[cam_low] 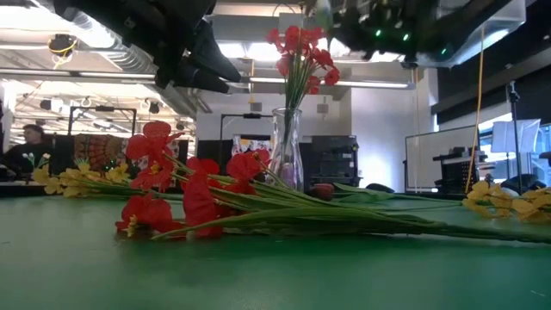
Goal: Sort flowers into vase by color
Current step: Put the left white tulip into the purple vase
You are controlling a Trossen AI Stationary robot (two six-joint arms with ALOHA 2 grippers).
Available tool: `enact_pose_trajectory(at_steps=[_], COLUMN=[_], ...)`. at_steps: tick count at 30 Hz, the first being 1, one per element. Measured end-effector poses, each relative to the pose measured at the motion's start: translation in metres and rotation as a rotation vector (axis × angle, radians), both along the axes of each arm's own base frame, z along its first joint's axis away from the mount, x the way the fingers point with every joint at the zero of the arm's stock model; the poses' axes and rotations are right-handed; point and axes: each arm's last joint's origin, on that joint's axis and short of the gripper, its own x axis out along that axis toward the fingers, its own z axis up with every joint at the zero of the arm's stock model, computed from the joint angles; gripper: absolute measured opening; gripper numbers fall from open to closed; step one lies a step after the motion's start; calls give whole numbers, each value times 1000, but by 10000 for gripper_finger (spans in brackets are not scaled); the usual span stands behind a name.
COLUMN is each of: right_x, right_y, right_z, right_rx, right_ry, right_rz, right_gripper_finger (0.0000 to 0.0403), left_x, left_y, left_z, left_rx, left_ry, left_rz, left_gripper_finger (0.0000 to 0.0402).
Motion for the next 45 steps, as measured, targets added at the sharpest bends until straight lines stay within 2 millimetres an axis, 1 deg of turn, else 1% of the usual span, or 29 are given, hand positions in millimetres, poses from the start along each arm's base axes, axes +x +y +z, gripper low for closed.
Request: enact_pose_trajectory(at_steps=[5, 8, 10, 14, 18, 22, 28, 33, 37, 41, 45], right_x=[18, 27, 31, 40, 52, 59, 61, 62, 63, 63, 62], right_y=[-13, -14, -13, -6, 8, 17, 17, 14, 15, 15, 16], right_z=[-27, -39, -43, -46, -49, -51, -54, -60, -61, -59, -56], right_rx=[13, 42, 44, 51, 36, 19, 15, 37, 16, -7, -58], right_ry=[-42, -69, -73, -61, -8, 10, 54, 109, 101, 95, 40], right_rz=[84, 138, 151, 196, 266, 250, 229, 162, 182, 167, 177], right_gripper_finger=[0, 0, 0, 0, 0, 0, 0, 0, 0, 0, 0], left_x=[0, 0, 0, 0, -1, -2, -4, -4, -4, -3, -3], left_y=[0, 0, 0, 0, 0, 0, 0, 0, 1, 2, 2], left_z=[0, 0, 0, 0, -2, -3, -6, -6, -6, -6, -6], left_rx=[0, -5, -6, -6, -6, -9, -20, -17, -16, -17, -16], left_ry=[0, -3, -3, -3, 18, 28, 54, 56, 56, 56, 56], left_rz=[1, 3, 3, 4, 4, 7, 17, 15, 20, 23, 23], left_gripper_finger=[203, 203, 203, 203, 203, 203, 203, 203, 203, 203, 203])
